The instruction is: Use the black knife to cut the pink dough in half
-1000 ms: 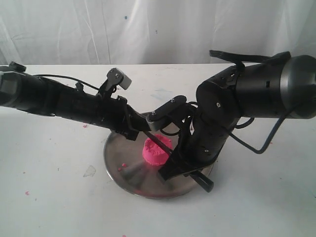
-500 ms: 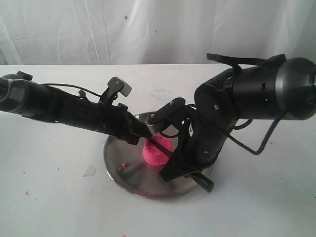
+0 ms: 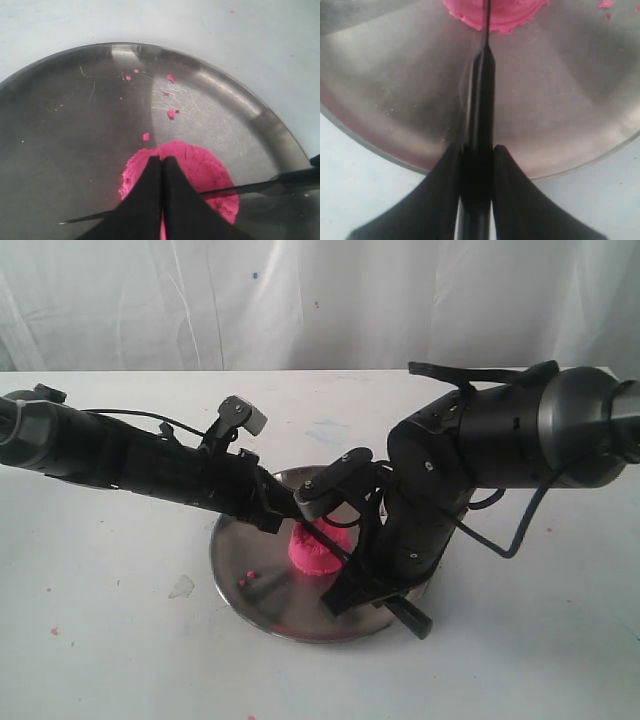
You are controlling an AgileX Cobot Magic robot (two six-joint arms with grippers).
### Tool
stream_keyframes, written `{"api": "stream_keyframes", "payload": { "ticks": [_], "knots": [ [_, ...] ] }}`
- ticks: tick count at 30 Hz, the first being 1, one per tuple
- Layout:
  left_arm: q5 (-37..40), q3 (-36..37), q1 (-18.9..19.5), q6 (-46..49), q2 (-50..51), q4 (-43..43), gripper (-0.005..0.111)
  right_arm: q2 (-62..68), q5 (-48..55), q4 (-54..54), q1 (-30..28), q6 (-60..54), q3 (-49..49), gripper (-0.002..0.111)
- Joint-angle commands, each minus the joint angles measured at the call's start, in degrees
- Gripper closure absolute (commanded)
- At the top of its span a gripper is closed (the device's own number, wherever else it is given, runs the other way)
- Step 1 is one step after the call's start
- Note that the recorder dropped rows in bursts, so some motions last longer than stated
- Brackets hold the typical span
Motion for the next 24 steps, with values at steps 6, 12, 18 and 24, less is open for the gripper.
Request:
{"api": "stream_keyframes", "payload": {
  "ticks": [6, 12, 18, 24],
  "knots": [
    [-0.5, 0.5, -0.2, 0.3, 0.4, 1.2, 0.107, 1.5, -1.3, -0.4, -0.4, -0.5, 0.1, 0.108],
    [-0.8, 0.5, -0.2, 0.3, 0.4, 1.3, 0.107, 1.5, -1.4, -0.2, -0.4, -0.5, 0.1, 0.108],
    [-0.8, 0.5, -0.2, 0.3, 2.3, 1.3, 0.107, 1.5, -1.7, -0.2, -0.4, -0.5, 0.1, 0.108],
    [-1.5, 0.5, -0.2, 1.7, 4.5, 1.3, 0.107, 1.5, -1.8, -0.2, -0.4, -0.5, 0.1, 0.108]
  ]
}}
